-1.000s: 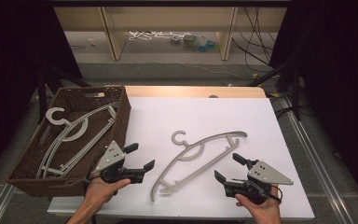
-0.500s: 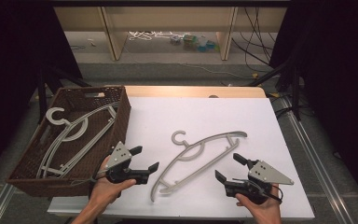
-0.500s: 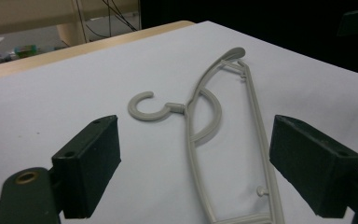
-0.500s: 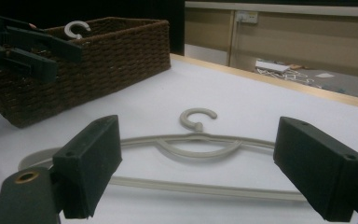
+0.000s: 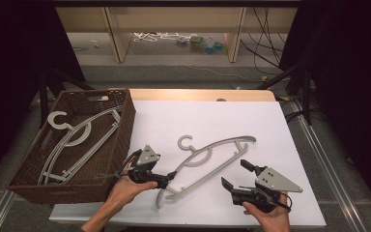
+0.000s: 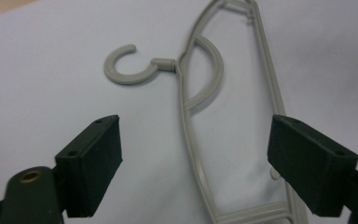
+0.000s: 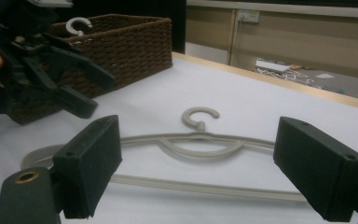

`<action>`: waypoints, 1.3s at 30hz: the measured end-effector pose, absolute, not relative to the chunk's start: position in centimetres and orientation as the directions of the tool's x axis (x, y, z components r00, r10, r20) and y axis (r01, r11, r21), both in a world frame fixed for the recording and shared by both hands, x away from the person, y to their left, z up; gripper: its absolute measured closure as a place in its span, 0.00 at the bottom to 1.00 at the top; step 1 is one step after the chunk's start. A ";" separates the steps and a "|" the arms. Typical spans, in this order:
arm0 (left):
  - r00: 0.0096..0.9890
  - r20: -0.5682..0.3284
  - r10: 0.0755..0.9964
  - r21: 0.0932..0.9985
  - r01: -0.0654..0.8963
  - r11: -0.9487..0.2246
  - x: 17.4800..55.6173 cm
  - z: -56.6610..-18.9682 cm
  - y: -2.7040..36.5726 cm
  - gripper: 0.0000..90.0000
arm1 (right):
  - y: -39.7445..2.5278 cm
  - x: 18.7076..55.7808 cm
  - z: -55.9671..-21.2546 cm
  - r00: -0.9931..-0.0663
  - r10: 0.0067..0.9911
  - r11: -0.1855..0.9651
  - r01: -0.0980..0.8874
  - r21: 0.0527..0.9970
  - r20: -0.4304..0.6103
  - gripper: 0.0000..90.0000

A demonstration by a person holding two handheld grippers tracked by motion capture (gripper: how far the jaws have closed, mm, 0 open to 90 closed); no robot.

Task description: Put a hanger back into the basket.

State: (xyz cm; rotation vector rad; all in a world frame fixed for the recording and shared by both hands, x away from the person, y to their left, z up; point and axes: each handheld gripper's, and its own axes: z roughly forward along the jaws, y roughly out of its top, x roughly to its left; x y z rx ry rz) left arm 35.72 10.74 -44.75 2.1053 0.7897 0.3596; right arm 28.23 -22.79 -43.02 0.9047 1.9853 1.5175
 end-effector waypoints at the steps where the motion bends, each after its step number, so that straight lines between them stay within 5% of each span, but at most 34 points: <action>1: 0.763 -0.004 0.646 0.785 0.403 -0.471 36.1 -45.0 10.4 0.27 | -22.8 28.2 -43.0 -0.665 0.747 0.172 0.217 0.961 0.017 0.18; 15: 0.813 0.090 0.575 0.610 0.412 -0.677 39.4 -47.1 7.1 0.29 | -22.9 28.3 -43.1 -0.668 0.744 0.159 0.218 0.963 0.028 0.18; 22: 0.832 0.115 0.542 0.569 0.392 -0.723 40.5 -47.3 6.4 0.42 | -23.0 28.3 -43.0 -0.664 0.748 0.157 0.215 0.964 0.026 0.18; 39: 0.866 0.010 0.499 0.455 0.441 -0.774 41.8 -46.8 4.5 0.69 | -22.9 28.4 -43.1 -0.663 0.748 0.165 0.225 0.960 0.027 0.18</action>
